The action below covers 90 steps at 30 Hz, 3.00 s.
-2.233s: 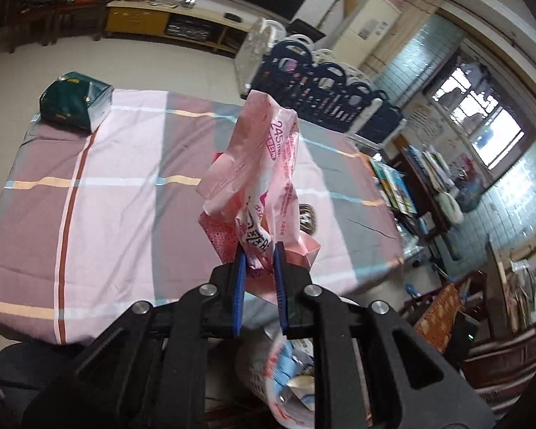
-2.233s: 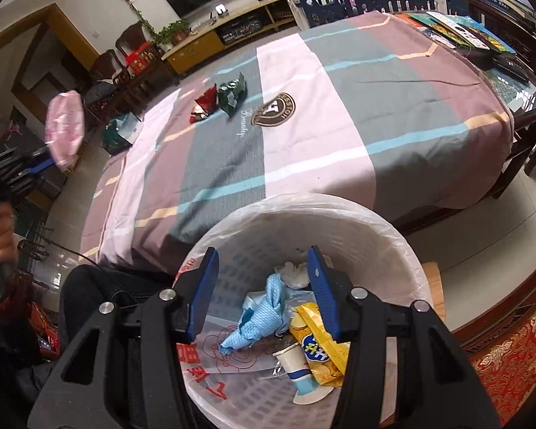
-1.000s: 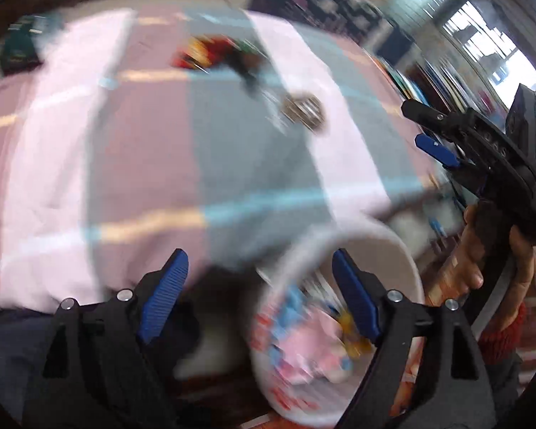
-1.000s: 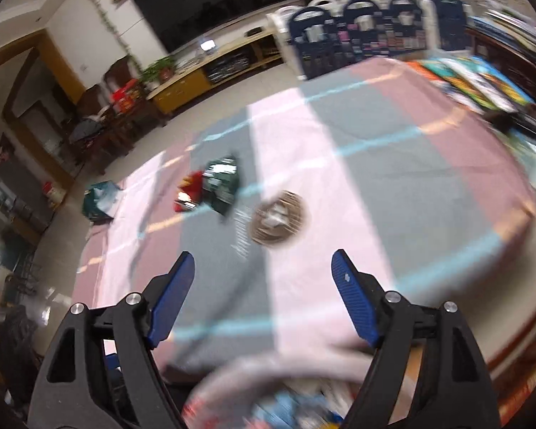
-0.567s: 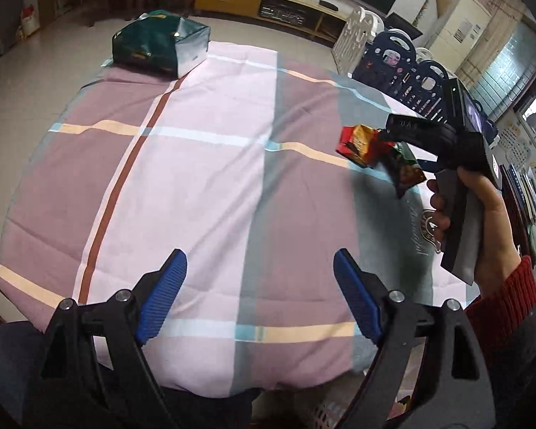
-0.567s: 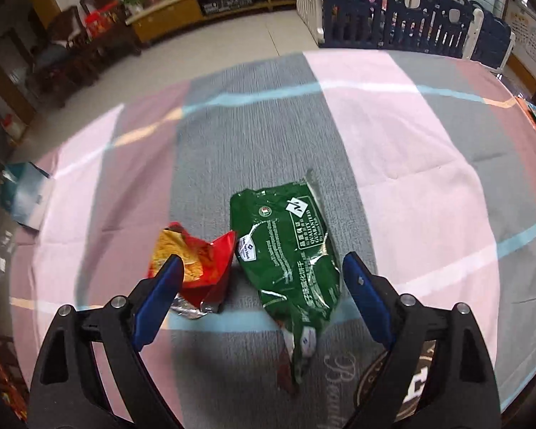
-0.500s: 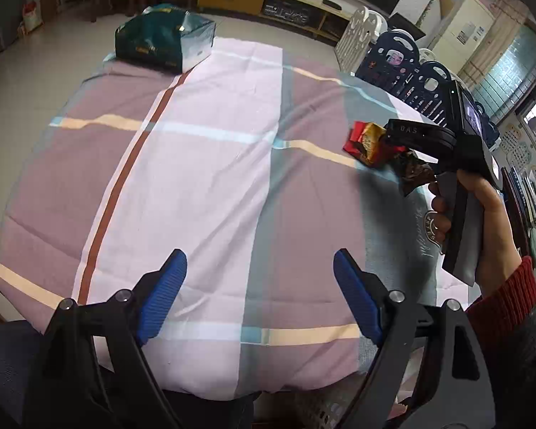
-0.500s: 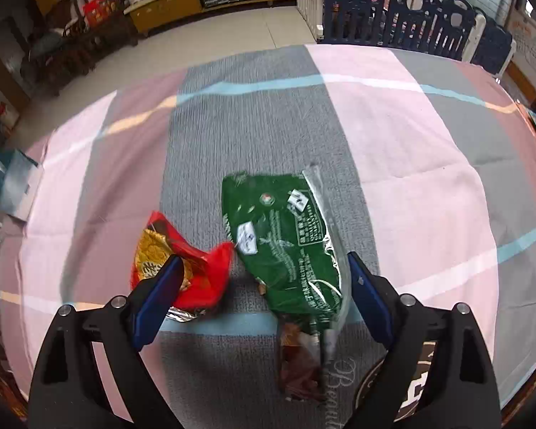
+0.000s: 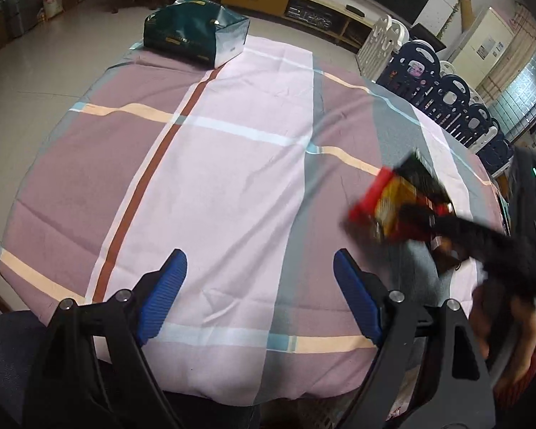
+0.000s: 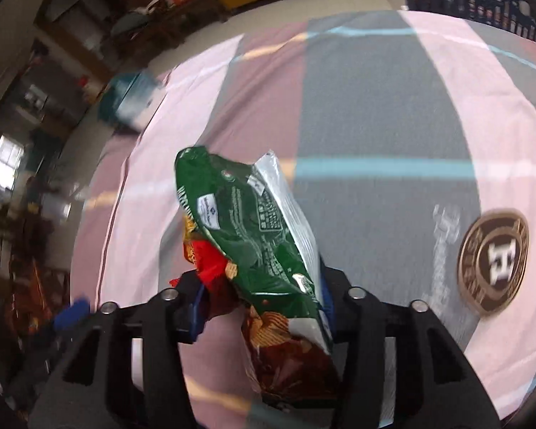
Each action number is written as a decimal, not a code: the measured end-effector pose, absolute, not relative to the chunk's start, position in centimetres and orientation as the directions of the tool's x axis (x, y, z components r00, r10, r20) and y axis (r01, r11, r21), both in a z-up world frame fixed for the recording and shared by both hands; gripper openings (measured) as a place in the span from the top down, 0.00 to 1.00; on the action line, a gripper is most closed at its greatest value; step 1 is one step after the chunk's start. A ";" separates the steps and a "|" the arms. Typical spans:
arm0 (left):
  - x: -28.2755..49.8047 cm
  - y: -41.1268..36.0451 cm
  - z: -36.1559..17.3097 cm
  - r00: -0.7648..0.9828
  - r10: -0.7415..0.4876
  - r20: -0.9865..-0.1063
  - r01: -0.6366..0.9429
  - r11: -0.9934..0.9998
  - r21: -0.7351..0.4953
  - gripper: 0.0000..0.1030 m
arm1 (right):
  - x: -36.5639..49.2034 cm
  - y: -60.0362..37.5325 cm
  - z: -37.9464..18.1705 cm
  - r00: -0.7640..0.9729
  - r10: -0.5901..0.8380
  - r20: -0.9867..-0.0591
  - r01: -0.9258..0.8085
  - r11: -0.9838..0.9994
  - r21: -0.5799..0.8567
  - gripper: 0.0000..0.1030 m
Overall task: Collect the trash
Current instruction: 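Grasp the green chip bag and red wrapper with the right gripper, then grasp the red wrapper with the left gripper while the right holds the green bag, then carry both wrappers over the wastebasket and open both grippers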
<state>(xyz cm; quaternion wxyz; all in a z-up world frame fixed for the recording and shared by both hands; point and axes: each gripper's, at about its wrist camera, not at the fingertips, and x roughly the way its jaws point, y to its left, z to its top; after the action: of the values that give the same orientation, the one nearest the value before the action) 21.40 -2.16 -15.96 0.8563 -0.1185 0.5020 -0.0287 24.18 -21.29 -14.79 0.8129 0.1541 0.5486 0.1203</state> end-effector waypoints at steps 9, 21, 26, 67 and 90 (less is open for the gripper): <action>22.1 -3.6 -17.0 0.452 -0.196 -0.870 -0.029 0.972 -0.234 0.18 | 19.4 -21.8 -14.3 0.411 0.305 -0.860 -0.023 0.946 0.324 0.54; 22.1 -10.5 -16.5 0.401 -0.265 -0.877 0.162 0.963 -0.216 0.11 | 13.2 -27.0 -12.1 0.534 0.258 -0.805 0.105 0.925 0.366 0.79; 22.1 -14.5 -17.2 0.403 -0.212 -0.890 0.237 0.964 -0.122 0.10 | 9.5 -28.1 -10.8 0.570 0.206 -0.795 0.151 0.925 0.348 0.79; -0.8 -18.5 -7.3 0.251 -0.530 -0.810 0.666 0.702 -0.253 0.32 | -13.5 -31.7 -5.0 0.558 0.006 -0.830 0.397 0.876 0.274 0.38; -4.3 -13.1 2.4 0.686 -0.280 -0.672 0.382 0.924 0.005 0.03 | -15.6 -24.7 6.0 0.683 -0.234 -0.692 0.338 0.941 0.015 0.08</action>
<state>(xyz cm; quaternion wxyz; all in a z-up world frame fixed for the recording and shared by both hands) -4.26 -13.06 2.37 0.9153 0.0722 0.3527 -0.1807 -15.65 -24.66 6.03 0.9146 0.0710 0.3662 -0.1564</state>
